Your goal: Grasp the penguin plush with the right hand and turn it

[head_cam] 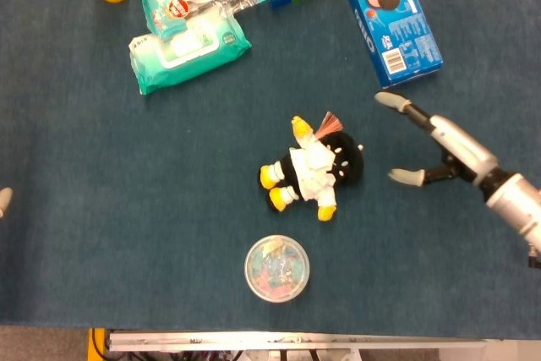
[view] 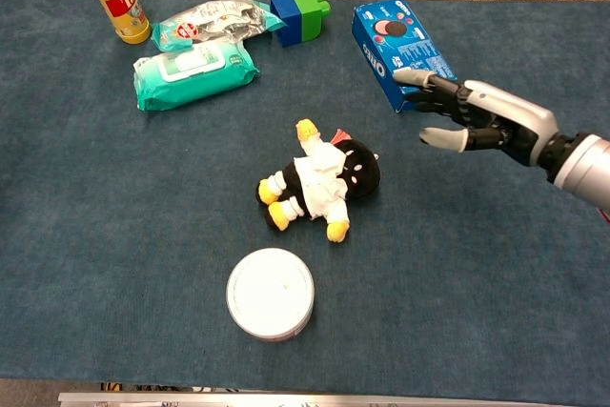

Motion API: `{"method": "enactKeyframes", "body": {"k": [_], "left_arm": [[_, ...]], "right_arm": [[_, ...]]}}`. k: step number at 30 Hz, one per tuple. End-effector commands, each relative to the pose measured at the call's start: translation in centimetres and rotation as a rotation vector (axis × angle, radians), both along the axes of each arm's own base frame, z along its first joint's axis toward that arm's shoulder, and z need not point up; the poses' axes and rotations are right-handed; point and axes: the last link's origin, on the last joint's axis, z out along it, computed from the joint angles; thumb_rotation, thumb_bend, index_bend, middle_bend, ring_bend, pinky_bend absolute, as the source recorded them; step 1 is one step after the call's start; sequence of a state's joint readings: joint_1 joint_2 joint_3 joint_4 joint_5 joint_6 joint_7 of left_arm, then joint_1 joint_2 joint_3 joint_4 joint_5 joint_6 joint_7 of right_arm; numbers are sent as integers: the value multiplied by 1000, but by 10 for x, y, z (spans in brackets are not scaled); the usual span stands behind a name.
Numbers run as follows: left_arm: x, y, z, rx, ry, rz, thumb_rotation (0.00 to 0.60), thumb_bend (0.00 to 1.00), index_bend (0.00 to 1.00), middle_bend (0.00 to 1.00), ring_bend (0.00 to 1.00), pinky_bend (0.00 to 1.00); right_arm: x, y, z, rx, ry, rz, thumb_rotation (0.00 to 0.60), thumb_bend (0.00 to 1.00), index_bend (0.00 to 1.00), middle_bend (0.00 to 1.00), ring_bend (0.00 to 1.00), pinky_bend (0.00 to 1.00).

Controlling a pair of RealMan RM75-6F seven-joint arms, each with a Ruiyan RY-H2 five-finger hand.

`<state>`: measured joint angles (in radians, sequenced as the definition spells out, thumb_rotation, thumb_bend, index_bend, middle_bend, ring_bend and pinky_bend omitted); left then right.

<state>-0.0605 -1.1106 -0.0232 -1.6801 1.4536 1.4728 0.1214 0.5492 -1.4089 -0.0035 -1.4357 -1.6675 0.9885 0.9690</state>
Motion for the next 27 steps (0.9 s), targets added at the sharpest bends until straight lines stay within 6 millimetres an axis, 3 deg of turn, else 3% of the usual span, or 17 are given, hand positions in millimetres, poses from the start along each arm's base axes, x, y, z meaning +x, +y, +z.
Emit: {"method": "enactKeyframes", "body": {"k": [1,12,27], "left_arm": [[0,0,1,0,-1,1,600,217,33,86,99,48],[-3,-1,3,2,-11,3,600,216,33,86,99,48],[-7,-3,7,5,-19,16,600,217,33,86,99,48]], "right_arm": [[6,-7,-18,21,-4,10,294,0,0,0,0,0],[25,-24,-66,67,-4,46,292,0,0,0,0,0],[37,-21,-94,122,40,124,291,0,0,0,0,0]]}}
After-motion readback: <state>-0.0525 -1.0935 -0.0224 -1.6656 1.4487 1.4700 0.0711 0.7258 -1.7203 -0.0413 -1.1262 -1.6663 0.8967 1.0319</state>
